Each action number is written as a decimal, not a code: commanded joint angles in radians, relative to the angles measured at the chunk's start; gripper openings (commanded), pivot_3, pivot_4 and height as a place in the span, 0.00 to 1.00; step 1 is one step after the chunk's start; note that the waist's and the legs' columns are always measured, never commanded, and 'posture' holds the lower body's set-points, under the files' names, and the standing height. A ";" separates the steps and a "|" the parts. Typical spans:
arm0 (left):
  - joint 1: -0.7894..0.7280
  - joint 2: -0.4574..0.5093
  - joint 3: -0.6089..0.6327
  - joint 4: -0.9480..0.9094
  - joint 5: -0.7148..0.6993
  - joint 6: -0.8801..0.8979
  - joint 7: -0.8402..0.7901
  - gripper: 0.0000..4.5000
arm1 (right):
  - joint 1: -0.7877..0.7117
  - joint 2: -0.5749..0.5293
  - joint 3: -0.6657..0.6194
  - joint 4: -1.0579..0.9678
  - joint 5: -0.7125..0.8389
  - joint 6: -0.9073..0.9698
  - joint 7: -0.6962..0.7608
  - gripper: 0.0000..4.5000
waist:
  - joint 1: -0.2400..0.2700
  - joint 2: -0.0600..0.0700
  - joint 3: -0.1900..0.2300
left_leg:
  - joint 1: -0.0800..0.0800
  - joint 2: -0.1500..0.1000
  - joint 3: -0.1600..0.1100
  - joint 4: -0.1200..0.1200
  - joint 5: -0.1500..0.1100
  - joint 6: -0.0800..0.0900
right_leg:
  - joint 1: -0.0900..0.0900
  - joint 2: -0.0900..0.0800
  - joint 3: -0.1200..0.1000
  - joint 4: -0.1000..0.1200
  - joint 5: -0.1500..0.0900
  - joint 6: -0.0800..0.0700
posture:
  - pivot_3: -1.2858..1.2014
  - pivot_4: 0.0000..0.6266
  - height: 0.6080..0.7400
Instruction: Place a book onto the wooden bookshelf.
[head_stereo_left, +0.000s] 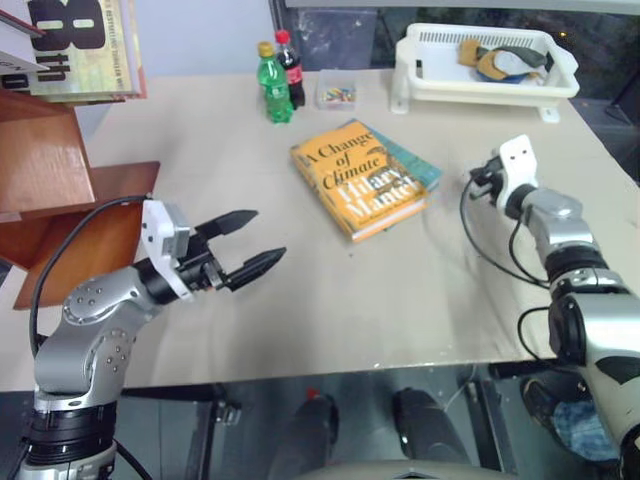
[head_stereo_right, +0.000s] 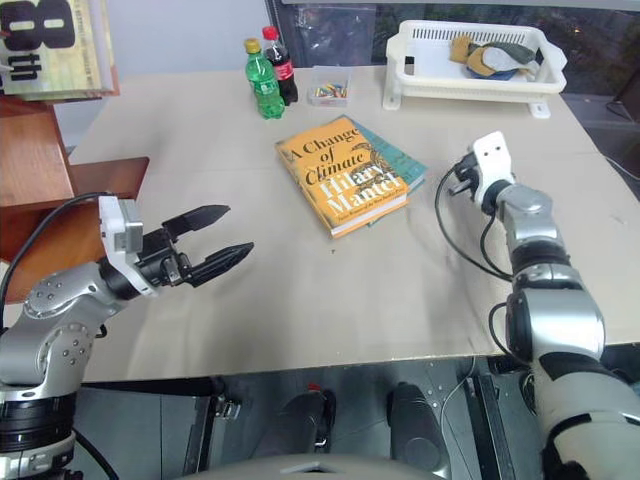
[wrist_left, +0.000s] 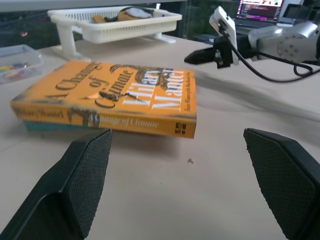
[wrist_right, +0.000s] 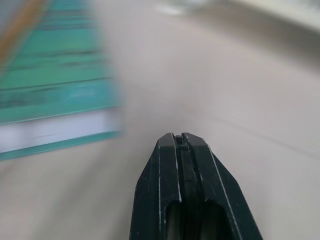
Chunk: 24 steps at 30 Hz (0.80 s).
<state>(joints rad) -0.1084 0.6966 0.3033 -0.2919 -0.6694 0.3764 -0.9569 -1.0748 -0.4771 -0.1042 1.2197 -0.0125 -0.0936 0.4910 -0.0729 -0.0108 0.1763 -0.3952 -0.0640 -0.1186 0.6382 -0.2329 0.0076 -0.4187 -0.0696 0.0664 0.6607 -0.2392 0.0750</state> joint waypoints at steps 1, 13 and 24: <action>-0.010 0.001 0.003 -0.014 0.000 -0.018 -0.002 1.00 | -0.077 0.010 -0.019 0.052 -0.005 -0.015 -0.097 0.01 | -0.001 0.000 0.000 | 0.000 0.000 0.000 0.000 0.000 0.000 | 0.000 0.000 0.000 0.000 0.000 0.000 | 0.52 0.24 1.00; 0.092 0.000 0.063 -0.117 -0.022 -0.005 0.063 1.00 | -0.113 0.170 -0.026 0.122 -0.025 -0.030 -0.078 0.01 | 0.002 0.000 0.000 | 0.000 0.000 0.000 0.000 0.000 0.000 | 0.000 0.000 0.001 0.000 0.000 0.000 | 0.52 0.24 1.00; 0.120 -0.002 0.071 -0.122 -0.031 -0.011 0.077 1.00 | -0.071 0.208 -0.024 0.097 -0.006 -0.063 0.189 0.01 | 0.002 0.000 0.000 | 0.000 0.000 0.000 0.000 0.000 0.001 | 0.000 0.000 0.001 0.000 0.000 0.000 | 0.52 0.24 1.00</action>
<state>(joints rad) 0.0115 0.6942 0.3500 -0.3837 -0.6898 0.3793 -0.8849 -1.1560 -0.2689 -0.1258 1.3519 -0.0316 -0.1309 0.6249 -0.0713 -0.0107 0.1763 -0.3951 -0.0638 -0.1185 0.6380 -0.2333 0.0084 -0.4190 -0.0693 0.0672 0.6609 -0.2391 0.0751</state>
